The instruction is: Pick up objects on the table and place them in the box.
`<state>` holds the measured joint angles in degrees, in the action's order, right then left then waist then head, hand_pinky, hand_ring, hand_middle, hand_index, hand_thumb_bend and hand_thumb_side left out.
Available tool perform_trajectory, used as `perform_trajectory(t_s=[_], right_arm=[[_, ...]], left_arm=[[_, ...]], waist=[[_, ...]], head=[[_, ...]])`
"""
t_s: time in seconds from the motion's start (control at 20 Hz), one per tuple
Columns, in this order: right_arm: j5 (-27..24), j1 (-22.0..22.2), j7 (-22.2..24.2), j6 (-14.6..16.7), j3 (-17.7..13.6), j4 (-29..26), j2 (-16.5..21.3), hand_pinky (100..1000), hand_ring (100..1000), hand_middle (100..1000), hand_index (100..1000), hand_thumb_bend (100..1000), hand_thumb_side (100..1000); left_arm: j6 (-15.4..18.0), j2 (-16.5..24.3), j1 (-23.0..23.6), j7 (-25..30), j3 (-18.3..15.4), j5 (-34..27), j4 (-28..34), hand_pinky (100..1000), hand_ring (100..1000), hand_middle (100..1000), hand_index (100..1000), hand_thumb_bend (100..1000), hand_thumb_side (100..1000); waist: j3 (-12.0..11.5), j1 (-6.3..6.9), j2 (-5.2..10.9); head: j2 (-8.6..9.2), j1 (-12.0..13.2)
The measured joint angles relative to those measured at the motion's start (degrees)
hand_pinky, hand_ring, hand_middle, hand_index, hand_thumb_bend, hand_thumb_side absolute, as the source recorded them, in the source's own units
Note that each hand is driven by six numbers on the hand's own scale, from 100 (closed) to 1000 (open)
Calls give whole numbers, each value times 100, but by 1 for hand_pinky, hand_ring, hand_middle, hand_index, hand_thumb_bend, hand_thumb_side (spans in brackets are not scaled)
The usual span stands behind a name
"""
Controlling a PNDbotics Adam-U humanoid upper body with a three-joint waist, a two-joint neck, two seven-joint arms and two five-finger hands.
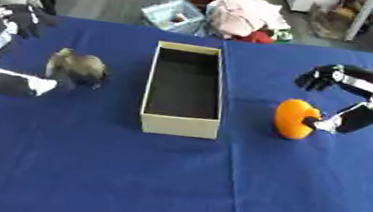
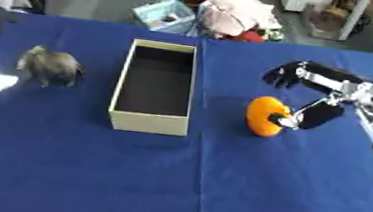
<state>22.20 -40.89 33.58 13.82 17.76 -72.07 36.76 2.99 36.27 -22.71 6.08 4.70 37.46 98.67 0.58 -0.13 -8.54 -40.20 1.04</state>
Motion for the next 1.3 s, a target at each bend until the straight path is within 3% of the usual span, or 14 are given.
perform_trajectory(t_s=[0.45,0.85,1.0,1.3], right_arm=[[444,-46,70,114,22,466,-185,789,784,769,863,342,177],[1235,-99,-286,202,-71,820,-311,770,745,700,808,310,100],[1549,-108,-505,222,-110,927,-357,754,715,611,737,290,100],[2019,-143,-1009,278,-149,1020,-376,713,625,399,482,177,100]], left_arm=[[19,-4,0,24,3,-12,4,625,647,715,813,560,142],[28,-9,1,33,3,-21,13,626,647,716,814,557,143],[34,-30,1,39,3,-38,15,626,646,716,814,557,144],[34,-52,2,40,3,-47,26,626,645,716,814,557,149]], waist=[[-23,-14,0],[-27,-9,0],[-27,-5,0],[-28,-5,0]], head=[[-3,0],[-7,-7],[-8,-16],[-10,-20]])
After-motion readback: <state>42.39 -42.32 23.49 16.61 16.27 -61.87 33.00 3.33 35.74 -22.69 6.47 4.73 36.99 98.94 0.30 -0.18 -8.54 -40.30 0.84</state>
